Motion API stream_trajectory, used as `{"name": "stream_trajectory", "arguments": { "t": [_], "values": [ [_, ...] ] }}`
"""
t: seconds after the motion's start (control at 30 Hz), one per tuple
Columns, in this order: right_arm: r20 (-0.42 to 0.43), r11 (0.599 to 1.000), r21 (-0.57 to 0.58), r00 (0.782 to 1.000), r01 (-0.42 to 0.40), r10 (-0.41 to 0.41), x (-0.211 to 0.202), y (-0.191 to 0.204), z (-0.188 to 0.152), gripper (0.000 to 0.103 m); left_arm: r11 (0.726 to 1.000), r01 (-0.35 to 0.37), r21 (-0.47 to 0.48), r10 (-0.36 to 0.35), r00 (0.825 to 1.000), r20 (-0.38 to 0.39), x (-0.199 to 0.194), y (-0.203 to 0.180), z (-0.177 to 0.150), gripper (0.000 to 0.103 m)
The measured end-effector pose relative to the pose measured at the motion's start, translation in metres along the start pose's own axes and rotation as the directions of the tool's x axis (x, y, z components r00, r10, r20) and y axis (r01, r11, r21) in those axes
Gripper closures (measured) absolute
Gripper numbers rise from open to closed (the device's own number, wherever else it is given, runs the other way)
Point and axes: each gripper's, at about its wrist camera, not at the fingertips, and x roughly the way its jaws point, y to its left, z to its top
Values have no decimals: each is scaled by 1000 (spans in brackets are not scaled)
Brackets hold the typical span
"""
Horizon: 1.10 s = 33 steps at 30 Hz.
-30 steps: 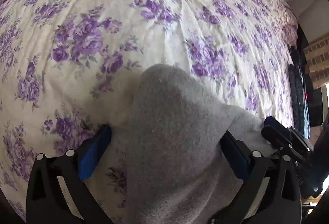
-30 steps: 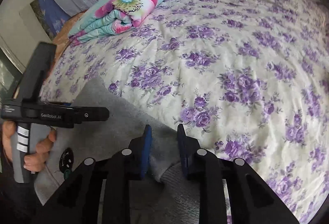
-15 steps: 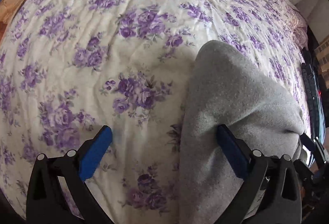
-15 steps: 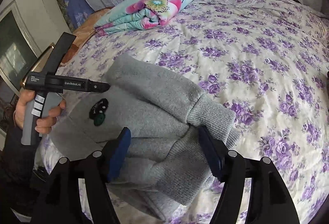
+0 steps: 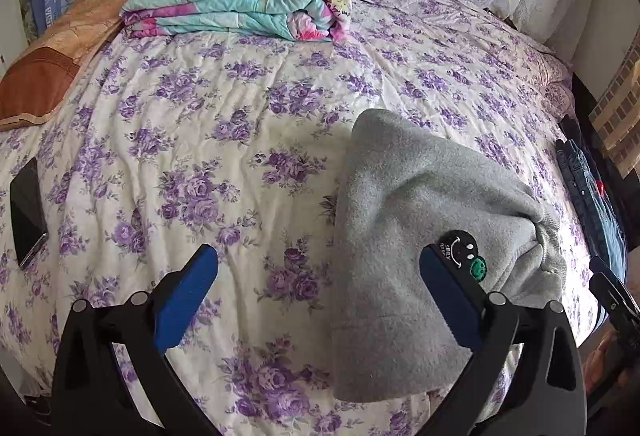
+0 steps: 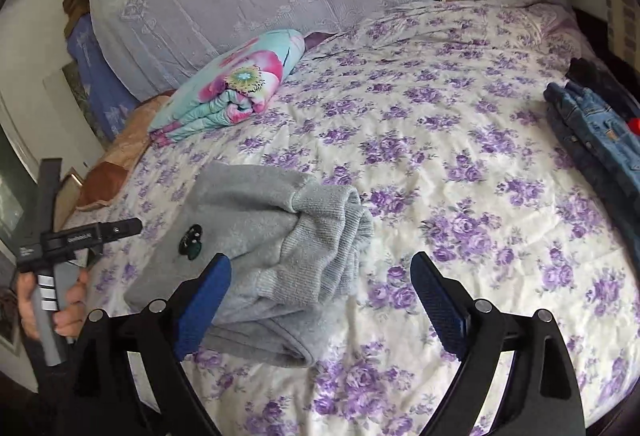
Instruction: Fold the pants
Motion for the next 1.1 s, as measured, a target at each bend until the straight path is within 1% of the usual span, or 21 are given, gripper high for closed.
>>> {"name": "stream_trajectory", "arguments": {
  "t": [0.1, 0.2, 0.27, 0.37, 0.57, 0.7, 0.8, 1.1],
  "values": [
    [0, 999, -13, 999, 33, -33, -2, 11, -8, 11, 999, -43, 1, 43, 998, 53, -13, -8, -11, 5],
    [8, 994, -73, 997, 80, -80, -3, 28, -17, 11, 997, -74, 30, 71, 993, 90, -23, -20, -26, 5],
    [24, 989, -100, 994, 111, -109, -5, 38, -22, 8, 995, -88, 54, 81, 990, 112, -29, -30, -37, 5],
    [49, 987, -100, 991, 125, -121, -9, 46, -26, 6, 991, -96, 92, 85, 989, 121, -33, -41, -50, 5],
    [99, 976, -114, 979, 187, -176, -15, 56, -33, 4, 989, -98, 115, 82, 987, 135, -39, -51, -68, 5],
    [106, 973, -121, 977, 196, -184, -16, 61, -38, 4, 987, -92, 131, 74, 988, 136, -41, -55, -76, 5],
    [103, 973, -117, 977, 198, -186, -15, 61, -38, 4, 986, -102, 130, 83, 987, 140, -42, -56, -78, 5],
    [93, 978, -102, 980, 183, -173, -15, 58, -37, 4, 986, -98, 131, 79, 986, 143, -45, -58, -78, 5]
  ]
}}
